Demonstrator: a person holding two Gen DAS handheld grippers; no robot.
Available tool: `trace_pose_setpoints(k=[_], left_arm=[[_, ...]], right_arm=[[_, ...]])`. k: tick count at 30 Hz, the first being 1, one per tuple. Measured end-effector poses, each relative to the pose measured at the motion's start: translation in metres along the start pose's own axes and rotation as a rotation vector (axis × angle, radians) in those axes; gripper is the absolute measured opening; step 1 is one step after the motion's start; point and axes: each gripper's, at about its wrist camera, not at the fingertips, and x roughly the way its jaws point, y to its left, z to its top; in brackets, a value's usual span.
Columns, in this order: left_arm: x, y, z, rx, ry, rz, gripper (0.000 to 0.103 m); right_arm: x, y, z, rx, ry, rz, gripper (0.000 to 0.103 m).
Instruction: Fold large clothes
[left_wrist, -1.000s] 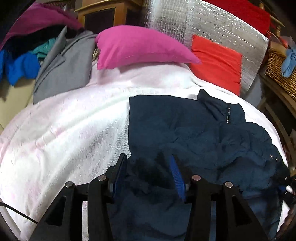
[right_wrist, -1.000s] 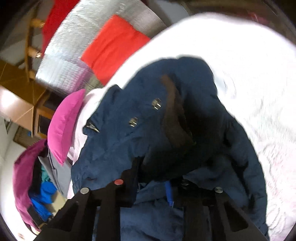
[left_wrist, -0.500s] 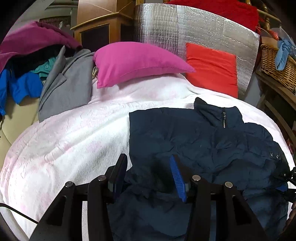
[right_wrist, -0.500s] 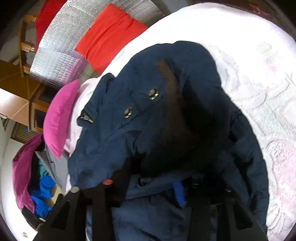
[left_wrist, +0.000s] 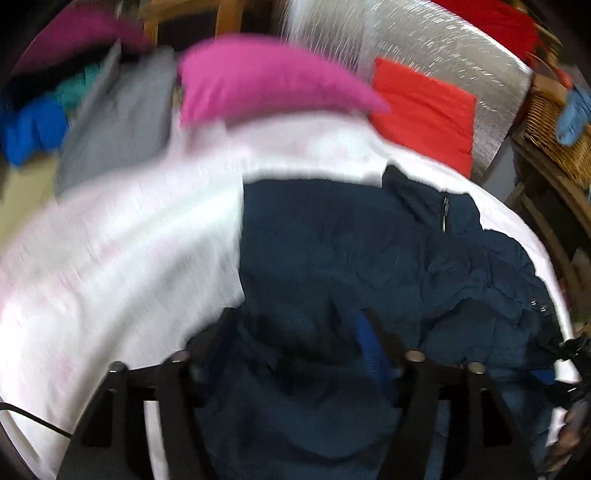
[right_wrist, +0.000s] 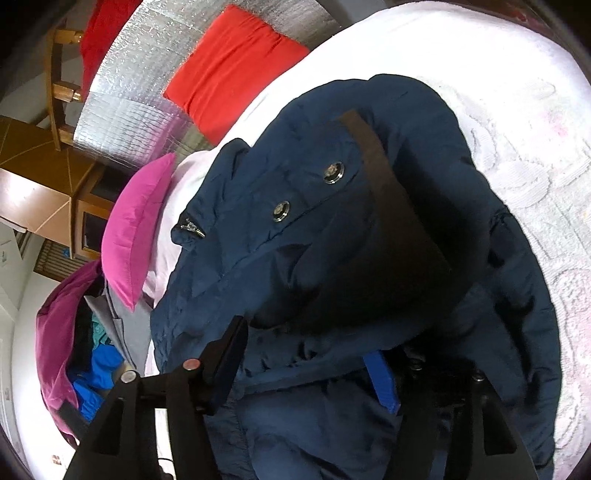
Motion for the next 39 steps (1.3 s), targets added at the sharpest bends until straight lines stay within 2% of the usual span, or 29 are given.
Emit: trace_pose_setpoints(k=[3, 4, 5, 6, 7, 9, 10, 12, 13, 15, 16, 18, 20, 25, 28, 30, 31, 35, 39], left_arm=[[0.021, 0.016, 0.000, -0.104, 0.114, -0.077, 0.070], [0.025, 0.020, 0.000, -0.125, 0.127, -0.087, 0.070], [0.029, 0.024, 0.000, -0.148, 0.135, -0.094, 0.070], [0.031, 0.028, 0.001, -0.167, 0.135, -0.099, 0.070], [0.032, 0.031, 0.003, -0.177, 0.127, -0.099, 0.070], [0.030, 0.035, 0.006, -0.190, 0.106, -0.096, 0.068], [0.030, 0.036, 0.007, -0.198, 0.106, -0.101, 0.068], [0.032, 0.036, 0.005, -0.202, 0.115, -0.096, 0.068], [0.034, 0.034, 0.003, -0.187, 0.121, -0.084, 0.068], [0.033, 0.029, 0.001, -0.150, 0.122, -0.066, 0.068], [0.031, 0.027, 0.000, -0.133, 0.124, -0.060, 0.068], [0.024, 0.030, 0.000, -0.111, 0.122, -0.051, 0.068], [0.014, 0.031, -0.005, -0.092, 0.108, -0.038, 0.068], [-0.029, 0.052, -0.018, -0.013, 0.010, 0.063, 0.069], [-0.063, 0.070, -0.037, 0.024, -0.062, 0.134, 0.069], [-0.081, 0.085, -0.051, 0.024, -0.087, 0.163, 0.070], [-0.092, 0.095, -0.062, 0.019, -0.094, 0.172, 0.070], [-0.115, 0.115, -0.104, 0.023, -0.077, 0.166, 0.072], [-0.117, 0.118, -0.144, 0.058, -0.002, 0.141, 0.072]], right_arm=[[0.004, 0.002, -0.001, -0.010, -0.027, -0.008, 0.065], [0.005, 0.002, -0.001, -0.016, -0.036, -0.016, 0.061], [0.007, 0.004, -0.002, -0.036, -0.046, -0.037, 0.048], [0.009, 0.005, -0.002, -0.051, -0.046, -0.049, 0.040], [0.008, 0.005, -0.002, -0.056, -0.050, -0.050, 0.038], [0.001, 0.008, -0.002, -0.067, -0.081, -0.048, 0.027], [-0.002, 0.011, -0.002, -0.084, -0.096, -0.047, 0.027], [-0.006, 0.017, -0.001, -0.127, -0.107, -0.045, 0.027], [-0.003, 0.016, -0.001, -0.123, -0.094, -0.052, 0.027], [0.010, 0.004, 0.001, -0.077, -0.011, -0.064, 0.030], [0.008, -0.001, 0.001, -0.045, -0.008, -0.034, 0.030], [0.000, 0.000, 0.002, -0.048, 0.006, -0.031, 0.030], [-0.012, 0.003, -0.001, -0.087, -0.004, -0.035, 0.034], [-0.051, 0.000, -0.020, -0.170, -0.046, -0.060, 0.045], [-0.079, -0.010, -0.037, -0.202, -0.086, -0.063, 0.052], [-0.099, -0.018, -0.052, -0.213, -0.118, -0.053, 0.062], [-0.110, -0.022, -0.060, -0.222, -0.133, -0.051, 0.063], [-0.145, -0.040, -0.093, -0.265, -0.174, -0.066, 0.063], [-0.171, -0.058, -0.119, -0.279, -0.183, -0.059, 0.065]])
